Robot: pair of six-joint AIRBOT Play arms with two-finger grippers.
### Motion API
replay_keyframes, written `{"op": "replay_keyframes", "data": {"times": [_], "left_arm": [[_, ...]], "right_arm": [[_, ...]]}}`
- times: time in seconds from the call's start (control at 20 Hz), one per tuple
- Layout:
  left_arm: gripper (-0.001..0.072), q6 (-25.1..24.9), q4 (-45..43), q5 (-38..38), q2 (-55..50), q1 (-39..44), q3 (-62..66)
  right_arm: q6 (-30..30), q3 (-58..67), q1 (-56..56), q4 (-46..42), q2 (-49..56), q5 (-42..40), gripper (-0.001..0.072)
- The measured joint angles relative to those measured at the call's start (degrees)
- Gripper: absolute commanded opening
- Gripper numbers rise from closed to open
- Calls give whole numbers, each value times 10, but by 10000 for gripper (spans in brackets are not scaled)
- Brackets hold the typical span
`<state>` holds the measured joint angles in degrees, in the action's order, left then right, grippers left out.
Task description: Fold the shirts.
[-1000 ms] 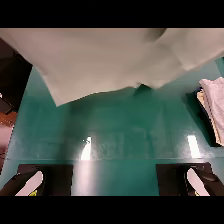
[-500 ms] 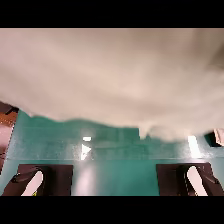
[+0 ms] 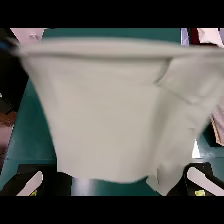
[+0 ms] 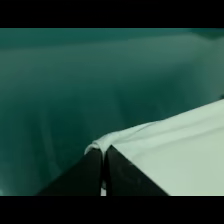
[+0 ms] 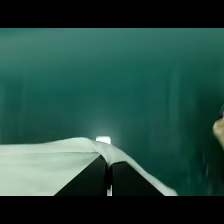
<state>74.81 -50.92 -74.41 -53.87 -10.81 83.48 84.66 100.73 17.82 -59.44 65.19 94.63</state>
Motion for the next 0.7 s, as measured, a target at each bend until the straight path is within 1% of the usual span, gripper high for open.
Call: {"op": "replay_keyframes", "data": {"times": [0.15,0.25,0.45,0.55,0.7], "left_arm": [[25,-36,-2,23,-91,33,-77],[25,-55,-2,71,-159,48,-101],[25,-71,1,190,-251,59,-101],[25,-76,3,247,-276,60,-90],[25,-98,6,313,-294,62,-78]], "right_arm": [[1,-66,-76,-60,80,-16,15],[2,-89,-114,-82,134,-54,15],[3,-107,-151,-101,216,-177,15],[3,-106,-157,-106,240,-240,15],[2,-88,-163,-106,259,-316,15]]}}
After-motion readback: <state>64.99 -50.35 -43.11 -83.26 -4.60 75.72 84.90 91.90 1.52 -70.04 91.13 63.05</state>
